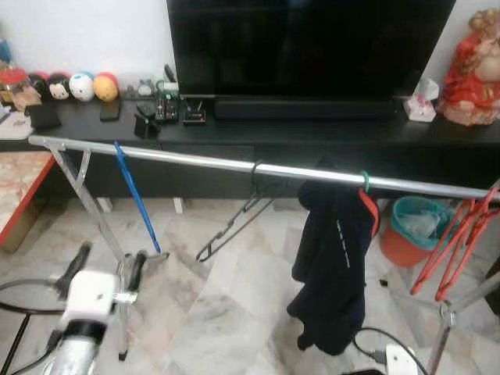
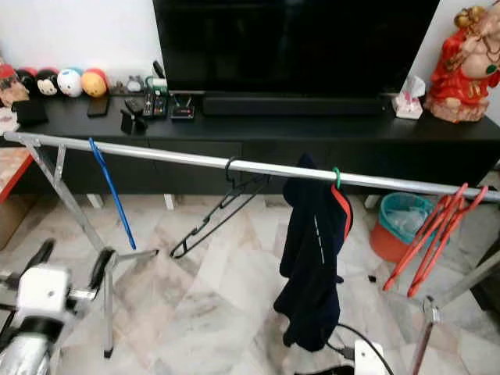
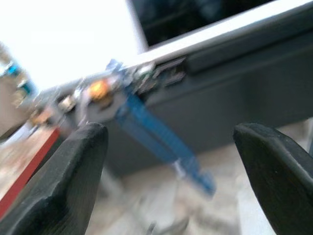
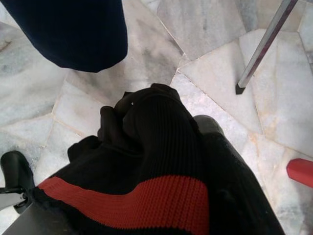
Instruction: Hang hanger
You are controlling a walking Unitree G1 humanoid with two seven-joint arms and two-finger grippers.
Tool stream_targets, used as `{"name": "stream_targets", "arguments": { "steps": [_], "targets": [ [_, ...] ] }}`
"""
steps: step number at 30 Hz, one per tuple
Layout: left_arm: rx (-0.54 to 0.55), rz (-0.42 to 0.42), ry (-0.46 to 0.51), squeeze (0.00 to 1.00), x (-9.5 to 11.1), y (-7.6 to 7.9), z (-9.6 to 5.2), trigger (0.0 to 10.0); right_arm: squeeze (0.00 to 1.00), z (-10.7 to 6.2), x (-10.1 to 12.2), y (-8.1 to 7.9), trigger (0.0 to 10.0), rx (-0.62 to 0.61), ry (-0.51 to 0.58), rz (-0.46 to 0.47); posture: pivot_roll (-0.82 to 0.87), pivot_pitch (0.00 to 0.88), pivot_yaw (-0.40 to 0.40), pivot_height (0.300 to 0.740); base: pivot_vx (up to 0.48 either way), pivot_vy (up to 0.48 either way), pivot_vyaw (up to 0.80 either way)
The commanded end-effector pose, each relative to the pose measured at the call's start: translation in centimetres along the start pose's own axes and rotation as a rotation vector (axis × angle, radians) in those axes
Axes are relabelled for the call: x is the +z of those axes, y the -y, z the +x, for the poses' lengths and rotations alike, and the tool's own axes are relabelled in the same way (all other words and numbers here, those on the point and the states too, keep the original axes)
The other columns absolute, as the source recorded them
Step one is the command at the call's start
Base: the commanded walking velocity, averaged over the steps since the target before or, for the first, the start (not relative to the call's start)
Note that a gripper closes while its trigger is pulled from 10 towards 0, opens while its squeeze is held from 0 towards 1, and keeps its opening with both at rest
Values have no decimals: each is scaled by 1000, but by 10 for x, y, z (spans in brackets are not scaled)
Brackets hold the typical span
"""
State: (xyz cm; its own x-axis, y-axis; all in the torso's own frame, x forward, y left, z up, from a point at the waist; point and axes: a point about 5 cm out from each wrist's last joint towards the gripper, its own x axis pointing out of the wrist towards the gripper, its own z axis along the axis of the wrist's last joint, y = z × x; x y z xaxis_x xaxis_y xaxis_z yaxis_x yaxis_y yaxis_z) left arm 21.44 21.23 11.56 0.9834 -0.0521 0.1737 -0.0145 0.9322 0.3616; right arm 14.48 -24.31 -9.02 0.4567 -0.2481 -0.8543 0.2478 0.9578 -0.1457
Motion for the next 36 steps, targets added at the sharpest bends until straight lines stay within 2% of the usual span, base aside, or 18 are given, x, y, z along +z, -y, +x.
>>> {"name": "stream_targets", "arguments": {
  "steps": [1,2,3,4,5,7,8,10,13,18,36],
  "targets": [
    [-110,-50,48,0,19,19,20,10000,0,0,3,4,10000,-11,6,7,142,0,-50,740,0,0,0],
    [-110,-50,48,0,19,19,20,10000,0,0,3,4,10000,-11,6,7,142,0,-50,740,0,0,0],
    [-164,-49,44,0,21,26,25,10000,0,0,3,4,10000,-13,6,11,137,0,-51,740,0,0,0],
    [-265,-83,25,0,22,43,36,10000,0,0,3,4,10000,-16,7,14,125,0,-46,740,0,0,0],
    [-296,-104,15,0,23,48,40,10000,0,0,3,4,10000,-16,7,15,122,0,-45,740,0,0,0],
    [-327,-140,-18,0,20,58,50,10000,0,0,3,4,10000,-18,9,24,110,0,-42,740,0,0,0],
    [-327,-140,-18,0,20,58,50,10000,0,0,3,4,10000,-18,9,24,110,0,-42,740,0,0,0],
    [-362,-194,-51,0,15,69,61,10000,0,0,3,4,10000,-20,9,29,105,0,-42,740,0,0,0],
    [-315,-209,-74,0,7,69,69,10000,0,0,3,3,10000,-23,11,41,93,0,-38,740,0,0,0],
    [-319,-241,-100,0,3,72,72,10000,0,0,2,3,10000,-21,10,55,94,0,-36,740,0,59,-80],
    [-336,-255,-88,0,2,79,73,10000,0,0,0,-1,10000,-6,7,64,98,0,-32,740,0,381,-735]
  ]
}}
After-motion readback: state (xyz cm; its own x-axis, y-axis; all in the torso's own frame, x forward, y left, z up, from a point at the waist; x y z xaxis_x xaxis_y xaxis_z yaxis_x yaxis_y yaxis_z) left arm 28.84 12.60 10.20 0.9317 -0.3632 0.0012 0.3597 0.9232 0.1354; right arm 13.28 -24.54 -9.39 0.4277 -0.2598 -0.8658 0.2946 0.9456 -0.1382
